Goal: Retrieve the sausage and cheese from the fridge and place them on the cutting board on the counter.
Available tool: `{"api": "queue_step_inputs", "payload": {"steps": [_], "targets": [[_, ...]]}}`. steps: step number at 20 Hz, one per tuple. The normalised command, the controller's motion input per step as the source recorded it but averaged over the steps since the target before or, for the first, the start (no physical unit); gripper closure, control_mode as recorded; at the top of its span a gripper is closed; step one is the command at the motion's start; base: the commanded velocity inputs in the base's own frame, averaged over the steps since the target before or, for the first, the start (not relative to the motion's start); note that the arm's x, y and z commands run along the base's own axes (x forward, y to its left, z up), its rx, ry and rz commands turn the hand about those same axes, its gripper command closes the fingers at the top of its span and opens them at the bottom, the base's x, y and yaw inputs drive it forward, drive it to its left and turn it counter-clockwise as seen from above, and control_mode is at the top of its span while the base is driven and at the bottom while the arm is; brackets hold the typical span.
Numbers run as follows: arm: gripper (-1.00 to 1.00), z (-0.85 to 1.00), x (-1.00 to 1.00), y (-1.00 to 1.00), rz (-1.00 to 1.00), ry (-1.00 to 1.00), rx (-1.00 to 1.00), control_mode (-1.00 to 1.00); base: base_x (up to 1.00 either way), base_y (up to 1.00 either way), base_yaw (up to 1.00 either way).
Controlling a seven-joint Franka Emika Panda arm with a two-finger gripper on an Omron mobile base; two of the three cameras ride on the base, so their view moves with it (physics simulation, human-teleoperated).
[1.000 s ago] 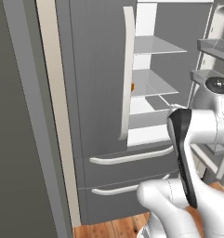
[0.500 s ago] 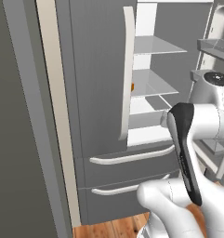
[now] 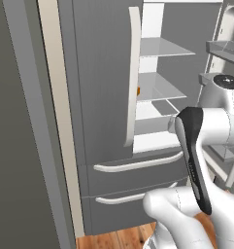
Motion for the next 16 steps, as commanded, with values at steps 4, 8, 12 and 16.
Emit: {"api": "queue_step_inputs", "payload": {"steps": [4,8,12,16], "targets": [[-1.00,0.00,0.00,0.00,0.00,0.00,0.00,-1.00,0.00,0.00,0.00],[-1.00,0.00,0.00,0.00,0.00,0.00,0.00,-1.00,0.00,0.00,0.00],[-1.00,0.00,0.00,0.00,0.00,0.00,0.00,-1.00,0.00,0.00,0.00],[-1.00,0.00,0.00,0.00,0.00,0.00,0.00,-1.00,0.00,0.00,0.00]]}}
